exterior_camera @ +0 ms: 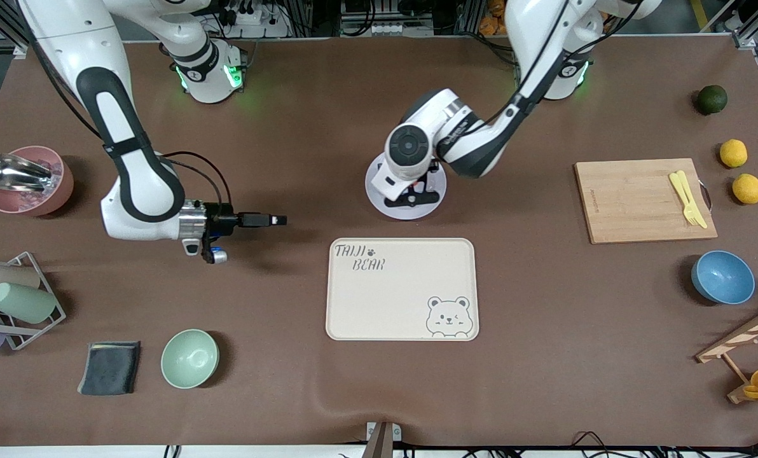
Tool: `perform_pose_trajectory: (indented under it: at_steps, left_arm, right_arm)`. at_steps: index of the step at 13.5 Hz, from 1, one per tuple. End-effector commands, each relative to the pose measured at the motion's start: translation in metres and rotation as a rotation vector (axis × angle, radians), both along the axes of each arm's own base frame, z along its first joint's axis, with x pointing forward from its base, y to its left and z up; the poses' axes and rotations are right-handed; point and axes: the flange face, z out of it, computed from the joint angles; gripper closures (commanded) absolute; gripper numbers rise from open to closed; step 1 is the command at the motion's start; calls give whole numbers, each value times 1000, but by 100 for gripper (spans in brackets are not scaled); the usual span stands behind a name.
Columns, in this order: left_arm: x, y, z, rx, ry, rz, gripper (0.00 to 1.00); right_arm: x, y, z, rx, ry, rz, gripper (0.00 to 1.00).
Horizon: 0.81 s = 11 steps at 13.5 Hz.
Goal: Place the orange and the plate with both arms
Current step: 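Lower the orange onto the white plate and open the left gripper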
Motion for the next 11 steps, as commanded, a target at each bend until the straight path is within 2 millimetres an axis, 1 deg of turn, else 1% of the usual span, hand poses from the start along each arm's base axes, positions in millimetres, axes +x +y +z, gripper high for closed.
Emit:
perform_pose_trajectory:
  at_steps: [1,2,3,4,5,6,7,8,10,11]
  left_arm:
    - [8,-6,-12,25,-3,-6,100]
    - [7,-6,-18,31,3,-8,100]
    - [7,-5,-21,33,7,-5,93]
    - [7,-5,-23,35,12,-3,61]
    - [12,-1,-23,30,10,-17,1]
    - [11,-3,-18,30,4,-13,0]
    - [13,-2,-12,28,-7,-12,0]
    - [19,1,-2,22,-25,-6,0]
    - [47,16,25,6,-76,38,0]
    - [68,31,49,-12,-115,77,0]
  right_arm:
    - [-14,21,-24,46,-19,14,0]
    - [-18,28,-32,66,-34,20,0]
    - [-21,31,-40,85,-43,16,0]
    - [-22,33,-45,100,-50,8,0]
    - [-24,39,-46,109,-52,9,0]
    - [-30,45,-49,117,-37,-10,0]
    - [-35,58,-50,136,-31,-30,0]
    - [-42,70,-51,140,-32,-34,0]
    - [-44,77,-54,123,-64,-44,0]
    - [-51,90,-54,129,-64,-37,0]
